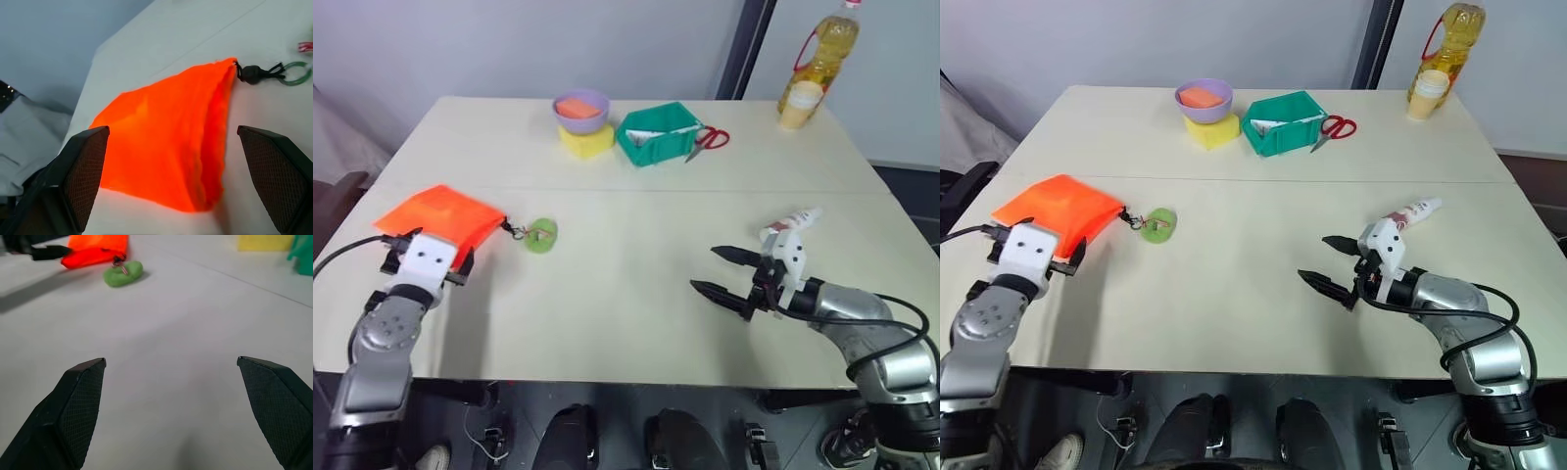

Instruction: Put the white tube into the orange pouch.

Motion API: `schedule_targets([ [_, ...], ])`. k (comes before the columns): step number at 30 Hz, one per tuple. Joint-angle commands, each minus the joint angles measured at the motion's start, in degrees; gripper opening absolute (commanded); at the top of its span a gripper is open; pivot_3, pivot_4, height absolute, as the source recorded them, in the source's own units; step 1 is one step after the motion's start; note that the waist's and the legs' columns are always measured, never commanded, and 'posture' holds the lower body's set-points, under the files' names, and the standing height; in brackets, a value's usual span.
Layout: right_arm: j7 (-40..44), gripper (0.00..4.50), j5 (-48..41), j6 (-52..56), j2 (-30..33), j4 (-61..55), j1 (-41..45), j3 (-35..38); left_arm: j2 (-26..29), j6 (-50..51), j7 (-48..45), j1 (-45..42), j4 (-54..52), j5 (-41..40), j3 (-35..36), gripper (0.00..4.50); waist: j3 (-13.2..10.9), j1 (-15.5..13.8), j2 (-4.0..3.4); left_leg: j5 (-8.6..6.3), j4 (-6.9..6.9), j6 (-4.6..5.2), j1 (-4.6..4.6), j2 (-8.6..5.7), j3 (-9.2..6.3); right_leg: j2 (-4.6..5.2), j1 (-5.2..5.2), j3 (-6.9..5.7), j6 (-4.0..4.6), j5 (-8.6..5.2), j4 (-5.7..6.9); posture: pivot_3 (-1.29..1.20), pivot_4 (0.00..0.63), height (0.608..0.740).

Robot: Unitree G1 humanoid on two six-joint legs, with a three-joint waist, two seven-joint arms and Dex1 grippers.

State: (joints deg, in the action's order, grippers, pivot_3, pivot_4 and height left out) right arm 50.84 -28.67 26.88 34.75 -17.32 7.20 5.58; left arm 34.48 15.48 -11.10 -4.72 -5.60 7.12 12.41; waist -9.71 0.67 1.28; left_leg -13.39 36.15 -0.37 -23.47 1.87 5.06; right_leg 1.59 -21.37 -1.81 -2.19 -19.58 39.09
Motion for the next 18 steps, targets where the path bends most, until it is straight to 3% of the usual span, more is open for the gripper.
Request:
schedule_targets([
  [1, 0.3, 4.46, -0.8, -1.6, -0.9, -2.3, -0.1, -1.1, -0.6, 0.7, 2.2, -2.6, 2.9, 3.0, -1.7, 4.50, 0.0, 0.2, 0.00, 0.00, 0.01, 0.00, 0.00, 0.00, 0.02, 0.01, -0.01, 0.01, -0.01, 0.00, 0.01, 0.00, 0.150, 0.737],
  [18, -0.5, 4.46, -0.3, -3.4, -3.2, -3.5, -2.8, -4.9, -1.9, -1.4, 8.9, -11.9, 13.8, 6.1, -3.3, 4.50, 0.0, 0.0, 0.02, 0.01, 0.03, -0.01, 0.01, 0.00, 0.01, 0.00, 0.01, -0.01, -0.02, 0.01, 0.03, 0.00, 0.150, 0.737],
])
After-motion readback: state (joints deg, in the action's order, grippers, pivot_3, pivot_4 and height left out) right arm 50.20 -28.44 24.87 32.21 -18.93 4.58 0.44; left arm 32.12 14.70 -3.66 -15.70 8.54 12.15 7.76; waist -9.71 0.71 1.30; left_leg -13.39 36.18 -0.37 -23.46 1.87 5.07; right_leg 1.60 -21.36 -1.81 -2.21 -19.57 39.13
